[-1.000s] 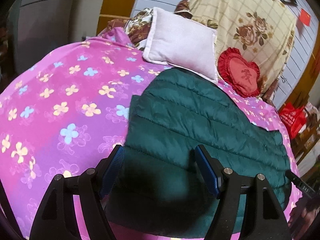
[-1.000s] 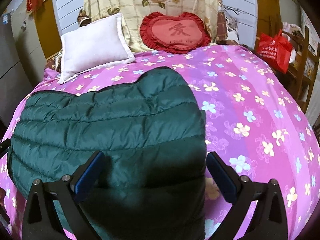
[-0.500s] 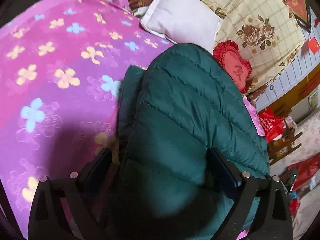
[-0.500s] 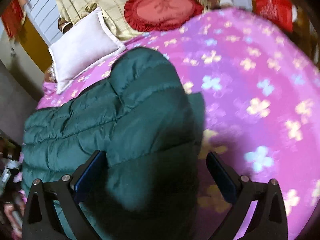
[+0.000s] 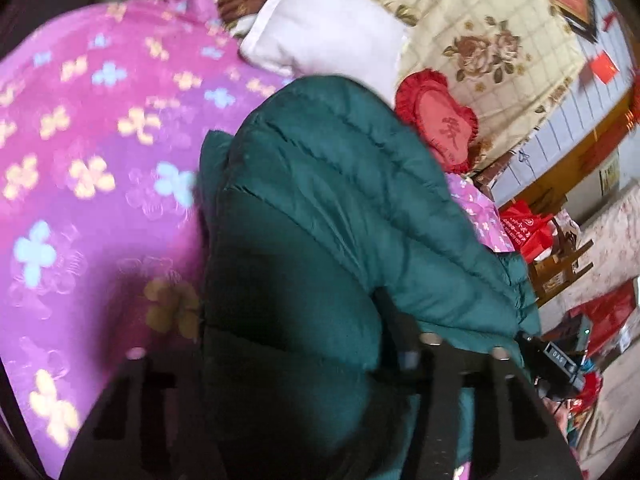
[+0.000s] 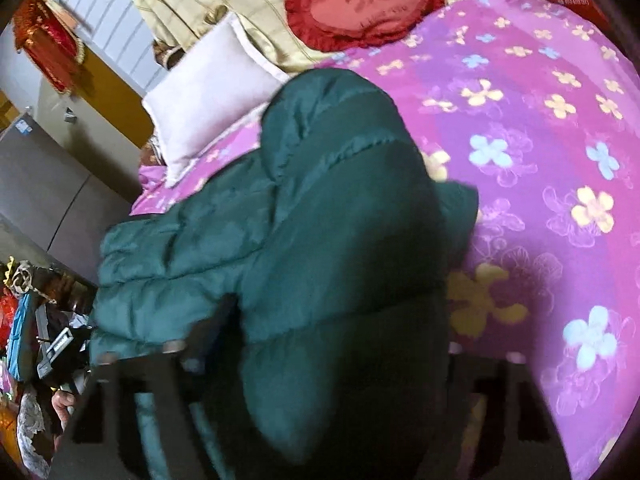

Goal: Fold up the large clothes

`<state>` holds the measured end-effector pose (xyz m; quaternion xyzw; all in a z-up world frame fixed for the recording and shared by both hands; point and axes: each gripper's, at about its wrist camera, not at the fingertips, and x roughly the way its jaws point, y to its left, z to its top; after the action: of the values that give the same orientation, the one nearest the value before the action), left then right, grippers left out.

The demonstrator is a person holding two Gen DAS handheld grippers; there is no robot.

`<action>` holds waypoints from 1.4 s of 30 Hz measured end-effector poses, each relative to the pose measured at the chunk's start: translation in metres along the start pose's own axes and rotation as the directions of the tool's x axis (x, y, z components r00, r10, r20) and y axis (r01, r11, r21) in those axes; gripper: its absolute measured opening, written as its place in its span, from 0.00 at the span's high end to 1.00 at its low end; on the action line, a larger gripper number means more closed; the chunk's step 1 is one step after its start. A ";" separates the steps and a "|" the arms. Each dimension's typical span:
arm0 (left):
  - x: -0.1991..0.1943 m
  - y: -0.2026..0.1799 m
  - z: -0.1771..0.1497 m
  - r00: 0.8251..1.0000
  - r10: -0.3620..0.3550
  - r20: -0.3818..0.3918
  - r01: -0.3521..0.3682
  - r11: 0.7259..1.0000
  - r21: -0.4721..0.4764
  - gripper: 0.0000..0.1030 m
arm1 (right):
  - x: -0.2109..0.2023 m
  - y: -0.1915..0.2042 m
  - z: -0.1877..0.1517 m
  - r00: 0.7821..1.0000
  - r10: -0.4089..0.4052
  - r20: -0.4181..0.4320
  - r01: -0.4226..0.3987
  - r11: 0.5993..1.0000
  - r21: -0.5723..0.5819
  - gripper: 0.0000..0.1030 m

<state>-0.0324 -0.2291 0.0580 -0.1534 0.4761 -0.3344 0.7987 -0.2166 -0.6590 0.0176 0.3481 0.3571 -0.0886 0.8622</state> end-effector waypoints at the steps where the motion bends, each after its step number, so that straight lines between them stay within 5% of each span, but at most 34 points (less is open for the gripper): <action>1: -0.007 -0.003 -0.001 1.000 -0.009 0.008 0.009 1.000 0.001 0.78 | -0.006 0.004 -0.001 1.000 -0.003 0.015 0.003 1.000 -0.008 0.51; 4: -0.037 -0.015 -0.007 0.999 -0.043 0.018 0.042 0.999 0.020 0.82 | -0.031 0.021 -0.006 0.998 0.026 0.061 -0.024 0.999 -0.028 0.62; 13: -0.124 -0.017 -0.090 0.997 -0.030 -0.066 0.036 0.995 0.089 0.82 | -0.129 0.054 -0.074 0.997 0.077 -0.004 -0.077 0.990 -0.116 0.63; 15: -0.126 -0.008 -0.108 0.995 0.028 -0.101 -0.021 0.997 0.067 0.75 | -0.143 0.050 -0.095 0.997 0.074 -0.027 -0.076 0.992 -0.098 0.61; 18: -0.115 0.003 -0.123 0.984 0.139 -0.110 -0.134 0.989 0.058 0.42 | -0.147 0.045 -0.125 0.998 -0.046 -0.047 0.041 0.994 -0.097 0.46; 20: -0.115 0.002 -0.129 0.977 0.209 -0.035 -0.206 0.976 0.075 0.28 | -0.139 0.043 -0.135 0.984 -0.172 -0.037 0.166 0.978 -0.129 0.24; 22: -0.119 -0.005 -0.132 0.964 0.265 0.010 -0.265 0.958 0.113 0.28 | -0.130 0.048 -0.142 0.958 -0.288 -0.002 0.283 0.941 -0.183 0.19; 26: -0.142 -0.025 -0.138 0.933 0.352 0.078 -0.360 0.920 0.158 0.30 | -0.142 0.065 -0.147 0.935 -0.351 0.054 0.355 0.914 -0.198 0.19; 33: -0.176 -0.061 -0.158 0.882 0.406 0.241 -0.456 0.865 0.212 0.30 | -0.200 0.109 -0.163 0.929 -0.314 0.196 0.351 0.917 -0.191 0.11; 38: -0.175 -0.081 -0.178 0.864 0.416 0.284 -0.481 0.849 0.219 0.30 | -0.213 0.153 -0.190 0.915 -0.269 0.302 0.345 0.909 -0.234 0.06; 42: -0.169 -0.091 -0.193 0.844 0.450 0.291 -0.518 0.825 0.225 0.30 | -0.207 0.178 -0.209 0.928 -0.219 0.303 0.304 0.913 -0.272 0.04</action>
<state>-0.2892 -0.1662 0.1240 0.0572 0.3506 -0.1673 0.9197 -0.4119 -0.4082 0.1487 0.1400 0.2914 -0.1921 0.9266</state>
